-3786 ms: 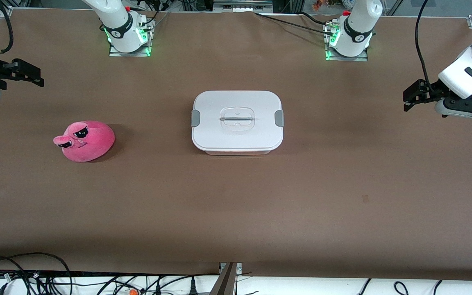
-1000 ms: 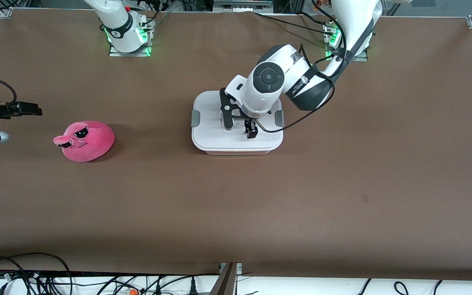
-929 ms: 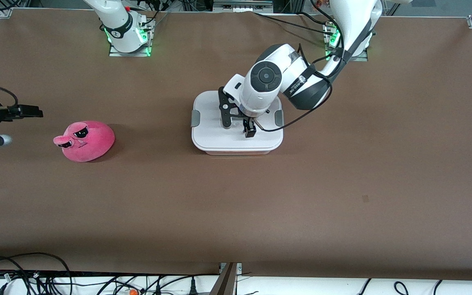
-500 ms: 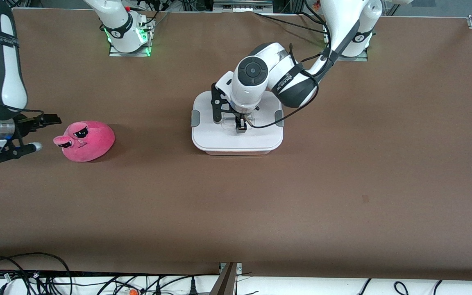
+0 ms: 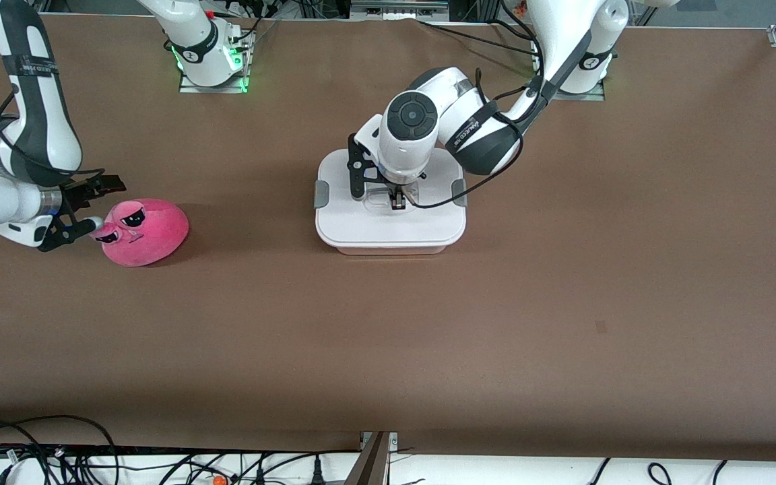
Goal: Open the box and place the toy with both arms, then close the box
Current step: 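Grasp the lid handle with the left gripper while the right gripper grasps the toy, then lift the lid off with the left gripper and set it aside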
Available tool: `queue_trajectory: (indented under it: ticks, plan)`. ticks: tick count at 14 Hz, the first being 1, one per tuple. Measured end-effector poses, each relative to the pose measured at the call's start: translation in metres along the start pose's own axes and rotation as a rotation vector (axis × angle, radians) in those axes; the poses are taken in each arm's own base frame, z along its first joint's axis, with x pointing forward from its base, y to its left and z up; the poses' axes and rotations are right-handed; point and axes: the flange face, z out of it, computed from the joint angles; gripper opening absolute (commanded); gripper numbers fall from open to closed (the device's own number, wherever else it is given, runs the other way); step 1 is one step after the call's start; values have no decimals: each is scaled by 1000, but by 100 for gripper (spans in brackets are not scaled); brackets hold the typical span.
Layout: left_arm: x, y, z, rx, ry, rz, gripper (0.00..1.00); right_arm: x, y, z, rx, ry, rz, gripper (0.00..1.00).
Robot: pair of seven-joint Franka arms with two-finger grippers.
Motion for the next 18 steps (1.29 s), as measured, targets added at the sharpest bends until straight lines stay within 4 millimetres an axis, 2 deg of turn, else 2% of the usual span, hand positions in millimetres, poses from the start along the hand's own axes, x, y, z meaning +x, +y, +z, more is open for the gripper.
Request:
queue_trajectory:
  ticks: [3, 7, 8, 10, 12, 13, 15, 18]
  plan:
    - [1, 4, -16, 12, 2, 58, 0, 3, 0, -3, -34, 52, -10, 100]
    - [1, 17, -50, 26, -7, 94, 0, 13, -2, -5, -70, 113, -22, 100]
    - [-1, 21, -61, 28, -13, 95, 0, 17, -6, -5, -72, 125, -29, 93]
    - [-12, 28, -81, 6, -59, 88, 0, 27, -15, 0, -60, 148, -39, 44]
    - [-36, 27, -101, -31, -120, 57, 0, 36, -20, 7, -60, 157, -51, 5]
    - [-53, 21, -110, -57, -152, 32, 0, 40, -23, 9, -59, 161, -58, 0]
    - [-93, 2, -126, -113, -206, -28, 0, 46, -31, 8, -46, 178, -65, 0]
    - [-164, -41, -143, -184, -227, -76, 0, 58, -46, -5, -57, 206, -94, 0]
